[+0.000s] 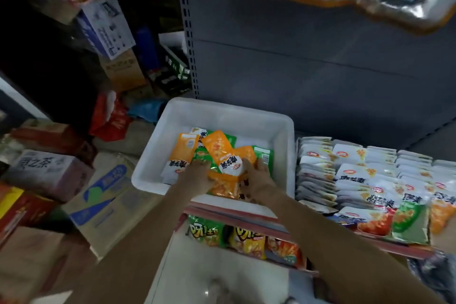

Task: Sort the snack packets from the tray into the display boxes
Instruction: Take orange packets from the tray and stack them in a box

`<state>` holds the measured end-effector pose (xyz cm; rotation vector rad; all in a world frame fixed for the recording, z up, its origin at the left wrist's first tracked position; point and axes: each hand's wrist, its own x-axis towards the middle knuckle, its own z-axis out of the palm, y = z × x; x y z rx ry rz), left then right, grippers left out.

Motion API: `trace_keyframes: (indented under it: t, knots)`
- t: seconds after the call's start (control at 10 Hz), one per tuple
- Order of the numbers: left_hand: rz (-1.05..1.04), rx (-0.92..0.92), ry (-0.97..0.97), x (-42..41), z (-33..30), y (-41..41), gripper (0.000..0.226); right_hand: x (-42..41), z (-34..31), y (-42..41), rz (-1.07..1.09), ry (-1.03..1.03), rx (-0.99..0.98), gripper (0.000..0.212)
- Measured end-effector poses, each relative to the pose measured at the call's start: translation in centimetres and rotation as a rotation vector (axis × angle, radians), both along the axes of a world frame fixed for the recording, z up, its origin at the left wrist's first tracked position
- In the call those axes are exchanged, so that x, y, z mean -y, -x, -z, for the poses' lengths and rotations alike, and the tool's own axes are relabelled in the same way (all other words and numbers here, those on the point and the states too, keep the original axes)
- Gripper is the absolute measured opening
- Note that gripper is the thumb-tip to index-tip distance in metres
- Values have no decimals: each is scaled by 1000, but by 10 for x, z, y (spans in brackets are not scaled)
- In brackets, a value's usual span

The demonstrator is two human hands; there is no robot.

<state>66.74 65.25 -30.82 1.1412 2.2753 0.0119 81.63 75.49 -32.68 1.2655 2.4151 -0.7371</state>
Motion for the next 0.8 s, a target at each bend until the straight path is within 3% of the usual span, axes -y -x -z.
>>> trace_keyframes:
  t: [0.2, 0.3, 0.4, 0.5, 0.6, 0.7, 0.8]
  knots:
    - [64, 14, 33, -3, 10, -2, 80, -4, -2, 2, 107, -92, -17, 83]
    - [23, 49, -56, -2, 8, -2, 67, -7, -22, -3, 181, -110, -181, 61]
    - [-148, 111, -320, -1, 6, -4, 55, -7, -49, -13, 237, -177, -436, 37]
    - [-213, 163, -610, -6, -8, -14, 71, -12, -76, -23, 242, -179, -647, 11]
    - [-149, 280, -749, -16, -32, -33, 71, -23, -101, -34, 203, -167, -747, 7]
    - [-146, 397, -848, -29, -49, -53, 30, -33, -119, -51, 240, -100, -914, 11]
    - [-140, 460, -895, -43, -63, -79, 5, -42, -137, -77, 378, -40, -1048, 14]
